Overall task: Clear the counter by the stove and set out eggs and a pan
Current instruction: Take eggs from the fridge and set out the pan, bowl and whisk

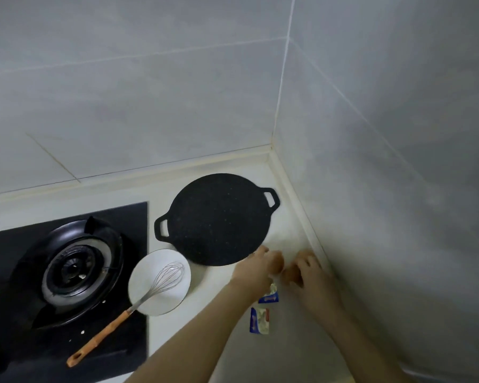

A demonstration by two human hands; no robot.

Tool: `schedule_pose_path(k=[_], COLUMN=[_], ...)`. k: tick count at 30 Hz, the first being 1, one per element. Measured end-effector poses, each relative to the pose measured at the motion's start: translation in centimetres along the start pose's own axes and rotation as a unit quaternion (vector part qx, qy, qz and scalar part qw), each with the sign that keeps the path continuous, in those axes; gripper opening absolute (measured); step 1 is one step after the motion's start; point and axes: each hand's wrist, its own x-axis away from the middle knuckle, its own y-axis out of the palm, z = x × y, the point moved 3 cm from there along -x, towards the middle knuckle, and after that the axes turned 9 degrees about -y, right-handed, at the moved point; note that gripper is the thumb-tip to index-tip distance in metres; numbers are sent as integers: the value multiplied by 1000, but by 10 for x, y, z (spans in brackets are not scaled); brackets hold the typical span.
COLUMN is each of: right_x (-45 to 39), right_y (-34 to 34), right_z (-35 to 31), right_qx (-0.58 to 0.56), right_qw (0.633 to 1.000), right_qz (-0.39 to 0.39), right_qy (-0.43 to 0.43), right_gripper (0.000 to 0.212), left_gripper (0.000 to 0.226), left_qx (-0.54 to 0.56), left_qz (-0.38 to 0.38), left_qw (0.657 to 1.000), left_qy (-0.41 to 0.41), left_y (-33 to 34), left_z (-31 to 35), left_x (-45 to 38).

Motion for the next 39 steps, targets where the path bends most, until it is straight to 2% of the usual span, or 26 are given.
schedule_pose_path(k=[13, 18, 23, 26, 34, 39], right_x=[-12, -14, -28, -36, -54, -54], right_y=[11, 11, 17, 21, 38, 49], right_z=[-7, -7, -14, -22, -61, -78], right_qx=[19, 25, -1, -11, -68, -86], right_qw=[999, 998, 997, 993, 971, 968], right_qz=[-37, -47, -65, -81, -140, -136], right_qy=[-10, -18, -42, -86, -183, -192], right_gripper=[32, 39, 45, 45, 45, 40], left_gripper=[36, 51, 44, 49, 45, 39], left_qx=[71, 110, 159, 152, 136, 151], left_qz=[42, 45, 97, 94, 110, 120], left_qw=[995, 993, 977, 972, 972, 968], left_qy=[47, -10, -105, -151, -160, -164], left_y=[15, 22, 29, 34, 35, 34], left_z=[-5, -34, -76, -93, -98, -100], left_x=[-25, -4, 34, 45, 48, 43])
